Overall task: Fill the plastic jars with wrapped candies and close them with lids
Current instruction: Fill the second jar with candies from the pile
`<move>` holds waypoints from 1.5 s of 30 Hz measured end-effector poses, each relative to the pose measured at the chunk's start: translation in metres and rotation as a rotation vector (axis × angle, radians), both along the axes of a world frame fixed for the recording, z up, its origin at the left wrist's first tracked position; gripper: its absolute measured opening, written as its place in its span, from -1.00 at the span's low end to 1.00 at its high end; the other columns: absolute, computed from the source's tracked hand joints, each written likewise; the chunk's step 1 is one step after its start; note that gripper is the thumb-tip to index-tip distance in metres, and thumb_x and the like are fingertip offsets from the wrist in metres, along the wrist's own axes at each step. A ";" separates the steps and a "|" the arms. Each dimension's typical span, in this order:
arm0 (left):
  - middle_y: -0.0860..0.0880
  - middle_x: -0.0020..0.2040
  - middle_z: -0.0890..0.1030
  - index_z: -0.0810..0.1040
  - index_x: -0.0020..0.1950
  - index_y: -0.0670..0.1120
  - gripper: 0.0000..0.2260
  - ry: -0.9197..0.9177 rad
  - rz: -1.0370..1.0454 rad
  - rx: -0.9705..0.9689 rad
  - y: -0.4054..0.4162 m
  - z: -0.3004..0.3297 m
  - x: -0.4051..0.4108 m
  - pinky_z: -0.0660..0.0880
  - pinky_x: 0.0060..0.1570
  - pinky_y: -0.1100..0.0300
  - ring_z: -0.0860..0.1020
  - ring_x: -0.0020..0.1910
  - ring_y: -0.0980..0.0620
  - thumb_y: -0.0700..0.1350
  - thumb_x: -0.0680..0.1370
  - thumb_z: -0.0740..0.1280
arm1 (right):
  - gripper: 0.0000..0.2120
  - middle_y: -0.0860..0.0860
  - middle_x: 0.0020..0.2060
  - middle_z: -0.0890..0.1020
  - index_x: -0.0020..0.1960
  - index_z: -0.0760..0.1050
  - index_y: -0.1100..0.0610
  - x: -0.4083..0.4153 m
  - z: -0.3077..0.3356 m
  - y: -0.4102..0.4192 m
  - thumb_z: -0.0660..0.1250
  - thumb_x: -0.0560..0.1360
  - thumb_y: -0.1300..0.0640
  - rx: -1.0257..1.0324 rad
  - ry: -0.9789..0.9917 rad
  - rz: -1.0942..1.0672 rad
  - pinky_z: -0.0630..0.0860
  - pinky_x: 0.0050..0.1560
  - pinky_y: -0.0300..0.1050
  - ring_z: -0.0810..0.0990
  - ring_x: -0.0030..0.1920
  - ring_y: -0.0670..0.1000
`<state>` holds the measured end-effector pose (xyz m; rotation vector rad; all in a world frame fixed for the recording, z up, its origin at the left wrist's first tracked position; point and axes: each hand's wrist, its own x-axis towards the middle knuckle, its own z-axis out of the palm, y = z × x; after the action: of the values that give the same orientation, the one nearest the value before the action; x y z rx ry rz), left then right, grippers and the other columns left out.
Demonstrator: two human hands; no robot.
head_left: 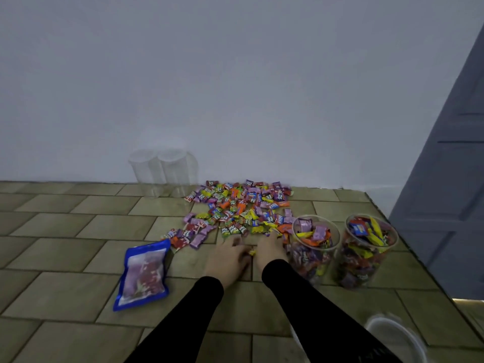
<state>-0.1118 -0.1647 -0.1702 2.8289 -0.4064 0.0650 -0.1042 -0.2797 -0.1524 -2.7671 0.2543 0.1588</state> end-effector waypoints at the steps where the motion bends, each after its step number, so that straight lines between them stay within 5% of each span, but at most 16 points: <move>1: 0.00 0.44 0.30 0.50 0.30 0.08 -0.69 -0.019 0.027 0.016 0.006 -0.002 0.009 0.33 0.23 0.17 0.32 0.36 -0.04 0.09 0.60 0.21 | -0.66 0.21 0.35 0.26 0.35 0.31 0.27 0.003 -0.001 0.001 -0.01 0.60 0.30 -0.032 -0.001 -0.032 0.40 0.26 0.01 0.34 0.31 0.21; 5: -0.02 0.53 0.16 0.44 0.32 0.03 -0.69 0.007 0.074 0.030 0.015 -0.003 0.030 0.31 0.34 0.06 0.20 0.43 -0.10 0.06 0.61 0.20 | -0.49 0.25 0.48 0.02 0.52 0.05 0.10 0.017 -0.008 0.002 -0.02 0.60 0.34 -0.051 -0.036 -0.037 0.35 0.29 0.08 0.19 0.41 0.27; 9: -0.03 0.59 -0.06 0.13 0.55 0.10 -0.54 0.126 0.046 0.062 0.013 -0.004 0.049 0.12 0.44 -0.05 0.04 0.51 -0.18 -0.02 0.65 0.13 | -0.45 0.23 0.52 -0.11 0.56 -0.07 -0.03 0.029 -0.009 0.007 -0.02 0.63 0.25 -0.112 -0.016 0.010 0.30 0.29 0.12 0.08 0.47 0.25; 15: -0.10 0.43 0.30 0.27 0.48 0.07 -0.60 0.129 0.098 -0.009 0.008 -0.011 0.066 0.21 0.33 0.06 0.24 0.37 -0.13 -0.06 0.64 0.16 | -0.59 0.17 0.36 0.26 0.45 0.22 0.06 0.038 -0.016 0.006 -0.03 0.62 0.24 -0.087 -0.048 0.027 0.33 0.25 0.00 0.27 0.32 0.20; 27: -0.15 0.19 0.46 0.45 0.22 -0.12 -0.78 0.084 0.160 -0.071 0.007 -0.007 0.062 0.45 0.06 0.09 0.50 0.11 -0.12 -0.26 0.60 0.15 | -0.71 0.13 0.20 0.41 0.26 0.37 0.11 0.024 -0.008 0.007 0.01 0.61 0.27 -0.033 -0.123 0.111 0.39 0.02 -0.05 0.38 0.22 0.15; 32: -0.13 0.12 0.56 0.49 0.20 -0.13 -0.82 0.034 0.161 -0.128 0.012 0.001 0.058 0.46 0.07 0.11 0.52 0.11 -0.08 -0.17 0.61 0.23 | -0.64 0.12 0.20 0.43 0.28 0.35 0.11 0.018 0.000 0.010 0.02 0.57 0.37 0.032 -0.145 0.100 0.40 -0.04 -0.03 0.44 0.15 0.14; 40: -0.05 -0.06 0.58 0.54 0.07 -0.02 -0.87 -0.135 0.199 -0.715 -0.002 0.048 0.046 0.54 -0.03 0.07 0.55 -0.07 -0.01 -0.20 0.56 0.32 | -0.79 0.13 0.11 0.44 0.19 0.36 0.11 0.000 0.053 0.014 0.11 0.60 0.29 0.225 -0.342 0.099 0.45 -0.09 -0.03 0.52 -0.01 0.14; 45: 0.09 -0.10 0.56 0.54 0.08 0.00 -0.86 -0.184 0.066 -0.986 -0.037 0.102 0.025 0.44 -0.26 0.47 0.53 -0.18 0.21 -0.16 0.54 0.37 | -0.80 0.13 0.05 0.52 0.16 0.46 0.11 -0.023 0.107 -0.029 0.22 0.55 0.25 0.287 -0.512 0.052 0.33 -0.09 -0.10 0.52 0.03 0.13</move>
<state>-0.0872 -0.2020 -0.0685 1.8623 -0.2209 0.4152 -0.1268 -0.3090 -0.0455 -2.4257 0.0209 -0.4604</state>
